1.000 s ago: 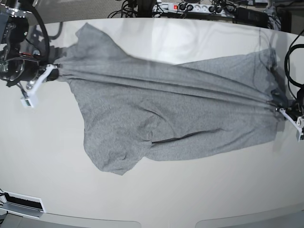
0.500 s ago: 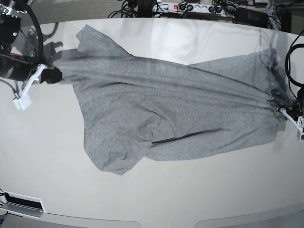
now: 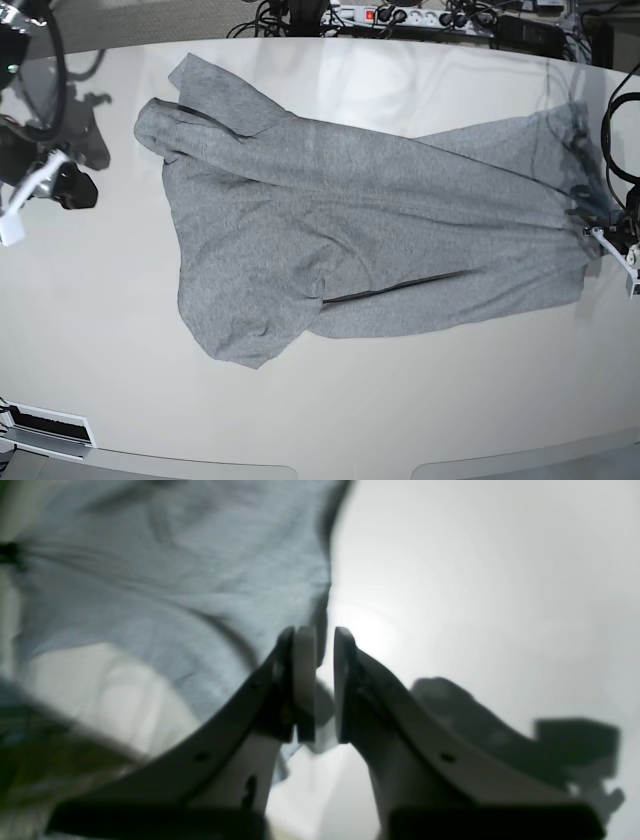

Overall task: Layout the t-shirt on the table in an organized manner, then fold the t-shirt properly
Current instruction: 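Move the right gripper back onto the shirt and grasp the fabric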

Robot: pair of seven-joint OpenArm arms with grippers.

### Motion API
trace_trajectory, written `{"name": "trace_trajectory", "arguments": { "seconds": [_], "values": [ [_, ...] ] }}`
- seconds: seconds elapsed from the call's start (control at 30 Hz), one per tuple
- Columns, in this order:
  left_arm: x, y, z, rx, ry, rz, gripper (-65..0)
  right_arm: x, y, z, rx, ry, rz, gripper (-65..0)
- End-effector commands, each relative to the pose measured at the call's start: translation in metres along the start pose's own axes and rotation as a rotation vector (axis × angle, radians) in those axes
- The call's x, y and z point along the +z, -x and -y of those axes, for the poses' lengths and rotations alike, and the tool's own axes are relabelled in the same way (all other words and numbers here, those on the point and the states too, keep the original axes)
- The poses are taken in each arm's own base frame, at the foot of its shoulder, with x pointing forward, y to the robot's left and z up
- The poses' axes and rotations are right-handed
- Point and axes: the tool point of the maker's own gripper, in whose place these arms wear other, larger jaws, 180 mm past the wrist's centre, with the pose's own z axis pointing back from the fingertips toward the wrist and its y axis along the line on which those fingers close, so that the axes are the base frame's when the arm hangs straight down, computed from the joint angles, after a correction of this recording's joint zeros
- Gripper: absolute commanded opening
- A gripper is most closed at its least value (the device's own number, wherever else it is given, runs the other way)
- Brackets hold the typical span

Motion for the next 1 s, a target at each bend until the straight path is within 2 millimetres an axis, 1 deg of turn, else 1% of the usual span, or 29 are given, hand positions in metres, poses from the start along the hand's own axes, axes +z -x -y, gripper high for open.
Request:
{"name": "trace_trajectory", "arguments": {
  "seconds": [0.0,0.07,0.1,0.17,0.23,0.3,0.37,0.43,0.57,0.67,0.7,0.77,0.9,0.97],
  "values": [
    [0.007,-0.022,-0.021,0.013,-0.041,0.055,-65.0,-0.003,-0.013,-0.002,0.037,0.007,0.037,-58.8],
    [0.007,-0.022,-0.019,0.029,-0.030,0.056,-65.0,-0.021,-0.005,-0.003,0.074,0.039,0.010,-64.0],
    [0.007,-0.022,-0.019,0.029,-0.030,0.056,-65.0,-0.030,0.000,-0.004,0.100,0.054,-0.012,-65.0],
    [0.007,-0.022,-0.019,0.029,-0.030,0.056,-65.0,-0.046,0.009,-0.005,0.164,0.084,-0.058,-65.0],
    [0.007,-0.021,-0.020,0.028,-0.031,0.050,-65.0,-0.059,0.014,-0.004,0.242,0.116,-0.086,-65.0],
    [0.007,-0.021,-0.020,0.028,-0.031,0.048,-65.0,-0.072,0.020,0.003,0.300,0.167,-0.135,-65.0],
    [0.007,-0.020,-0.020,0.028,-0.031,0.048,-65.0,-0.084,0.031,0.016,0.281,0.243,-0.197,-65.0],
    [0.007,-0.019,-0.019,0.027,-0.031,0.046,-65.0,-0.096,0.045,0.024,0.239,0.285,-0.255,-65.0],
    [0.006,-0.016,-0.019,0.025,-0.030,0.041,-65.0,-0.117,0.079,0.028,0.166,0.263,-0.362,-65.0],
    [0.006,-0.015,-0.020,0.017,-0.035,0.037,-65.0,-0.122,0.091,0.030,0.127,0.247,-0.394,-65.0],
    [0.006,-0.014,-0.020,0.017,-0.034,0.036,-65.0,-0.123,0.090,0.026,0.126,0.228,-0.390,-65.0],
    [0.006,-0.013,-0.019,0.016,-0.031,0.035,-65.0,-0.127,0.088,0.010,0.113,0.139,-0.371,-65.0],
    [0.006,-0.013,-0.015,0.002,-0.011,0.032,-65.0,-0.131,0.082,-0.033,0.089,-0.101,-0.317,-65.0],
    [0.006,-0.008,-0.015,0.001,-0.009,0.003,-65.0,-0.131,0.079,-0.042,0.049,-0.148,-0.305,-65.0]
  ]
}}
